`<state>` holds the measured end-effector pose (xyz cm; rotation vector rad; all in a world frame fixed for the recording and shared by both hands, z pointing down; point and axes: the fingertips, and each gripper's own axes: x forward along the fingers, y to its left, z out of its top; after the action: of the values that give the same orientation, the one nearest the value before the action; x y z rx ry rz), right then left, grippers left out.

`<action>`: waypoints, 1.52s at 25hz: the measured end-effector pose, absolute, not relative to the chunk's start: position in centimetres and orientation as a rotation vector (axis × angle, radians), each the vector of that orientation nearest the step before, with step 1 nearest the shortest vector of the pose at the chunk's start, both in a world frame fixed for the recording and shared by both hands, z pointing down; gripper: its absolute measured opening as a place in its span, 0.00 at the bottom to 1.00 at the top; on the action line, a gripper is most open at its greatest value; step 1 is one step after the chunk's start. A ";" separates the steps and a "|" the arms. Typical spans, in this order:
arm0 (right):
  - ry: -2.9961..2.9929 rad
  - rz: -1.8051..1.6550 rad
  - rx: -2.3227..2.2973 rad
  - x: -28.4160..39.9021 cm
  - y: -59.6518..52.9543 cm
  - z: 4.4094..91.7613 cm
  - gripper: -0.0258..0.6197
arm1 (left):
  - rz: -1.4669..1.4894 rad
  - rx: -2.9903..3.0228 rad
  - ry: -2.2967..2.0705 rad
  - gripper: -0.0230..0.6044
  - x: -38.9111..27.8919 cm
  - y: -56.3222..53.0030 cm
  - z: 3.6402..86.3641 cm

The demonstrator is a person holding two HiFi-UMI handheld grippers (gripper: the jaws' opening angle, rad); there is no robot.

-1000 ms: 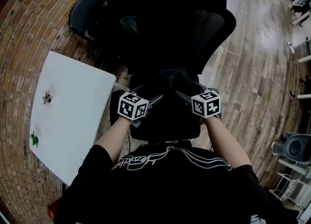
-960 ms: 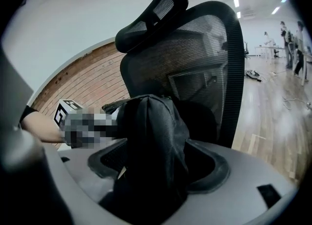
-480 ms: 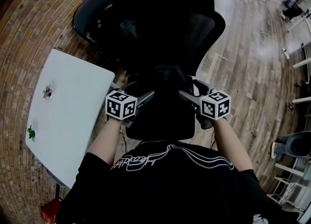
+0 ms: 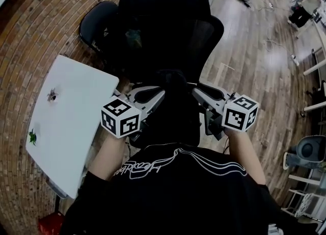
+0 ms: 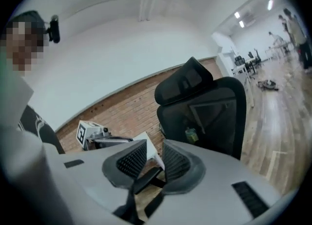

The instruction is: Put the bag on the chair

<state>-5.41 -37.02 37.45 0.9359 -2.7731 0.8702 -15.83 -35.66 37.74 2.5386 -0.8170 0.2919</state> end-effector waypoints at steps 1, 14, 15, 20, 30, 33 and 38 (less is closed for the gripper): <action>-2.807 0.913 0.916 -5.5 -36.5 36.6 0.15 | 0.266 2.550 -0.801 0.12 -15.4 -35.1 36.9; -2.854 0.556 0.778 -6.2 -33.1 34.1 0.03 | 0.174 2.567 -0.816 0.10 -13.7 -32.4 33.5; -2.858 0.551 0.776 -6.1 -33.0 34.0 0.03 | 0.182 2.570 -0.811 0.10 -13.5 -32.4 33.5; -2.858 0.568 0.810 -5.8 -33.3 34.3 0.03 | 0.229 2.593 -0.813 0.10 -13.1 -32.5 33.8; -2.817 0.637 0.877 -4.6 -33.4 36.4 0.03 | 0.306 2.596 -0.849 0.10 -13.4 -33.2 35.5; -2.813 0.659 0.882 -4.6 -33.4 36.8 0.03 | 0.303 2.577 -0.828 0.10 -13.3 -33.2 35.9; -2.815 0.661 0.896 -4.8 -33.7 36.9 0.03 | 0.306 2.574 -0.805 0.10 -13.2 -33.3 36.2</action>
<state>-4.81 -33.66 36.87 0.8963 -2.8147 0.6606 -13.20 -33.34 36.15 2.5735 -0.8049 0.3057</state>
